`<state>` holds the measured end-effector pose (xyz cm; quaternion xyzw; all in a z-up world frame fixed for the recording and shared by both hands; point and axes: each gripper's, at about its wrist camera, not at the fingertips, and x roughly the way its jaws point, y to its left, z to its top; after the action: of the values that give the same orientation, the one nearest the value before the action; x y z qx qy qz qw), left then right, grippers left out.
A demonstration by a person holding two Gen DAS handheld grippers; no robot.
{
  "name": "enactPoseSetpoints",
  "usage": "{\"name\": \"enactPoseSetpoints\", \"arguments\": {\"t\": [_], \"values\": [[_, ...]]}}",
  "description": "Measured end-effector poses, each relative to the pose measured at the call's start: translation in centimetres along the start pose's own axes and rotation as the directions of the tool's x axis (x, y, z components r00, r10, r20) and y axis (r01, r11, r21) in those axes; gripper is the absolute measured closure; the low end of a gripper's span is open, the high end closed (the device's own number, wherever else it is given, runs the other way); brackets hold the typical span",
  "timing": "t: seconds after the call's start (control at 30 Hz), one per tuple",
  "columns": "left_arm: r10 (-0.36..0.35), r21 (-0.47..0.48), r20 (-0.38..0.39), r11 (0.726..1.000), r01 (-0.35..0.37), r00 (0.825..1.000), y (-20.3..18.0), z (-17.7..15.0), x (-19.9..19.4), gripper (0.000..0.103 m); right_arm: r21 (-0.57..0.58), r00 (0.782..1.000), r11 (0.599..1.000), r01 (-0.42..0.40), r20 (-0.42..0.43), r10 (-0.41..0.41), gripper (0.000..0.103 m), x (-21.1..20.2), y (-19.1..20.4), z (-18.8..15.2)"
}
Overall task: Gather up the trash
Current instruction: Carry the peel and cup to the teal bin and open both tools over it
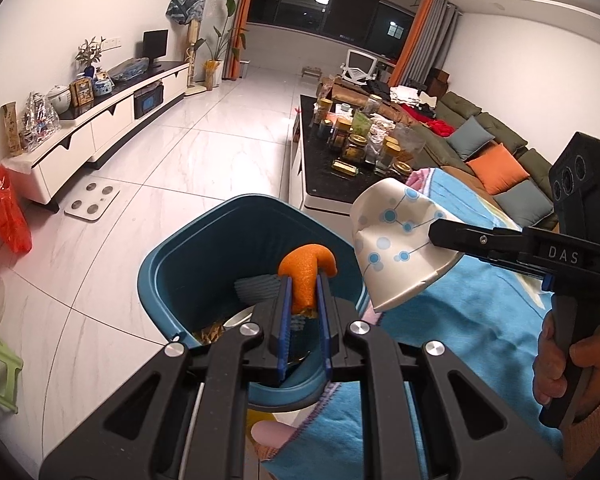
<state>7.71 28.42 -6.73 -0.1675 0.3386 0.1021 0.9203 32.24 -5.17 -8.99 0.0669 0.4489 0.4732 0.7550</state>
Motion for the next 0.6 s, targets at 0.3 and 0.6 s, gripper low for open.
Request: {"name": "enactPoseSetpoints", "arguments": {"t": [0.3,0.6], "values": [[0.028,-0.019,-0.038,0.999,-0.029,0.999,1.2,-0.1,2.4,0.091,-0.012,0.998,0.999,0.030,-0.047,-0.031,0.074,2.8,1.0,0.1],[0.045,-0.023,-0.054,0.999,-0.047,0.998,1.8,-0.3,4.2,0.091,-0.019,0.994,0.998,0.057,-0.094,-0.058,0.073,5.4,1.7,-0.1]]}}
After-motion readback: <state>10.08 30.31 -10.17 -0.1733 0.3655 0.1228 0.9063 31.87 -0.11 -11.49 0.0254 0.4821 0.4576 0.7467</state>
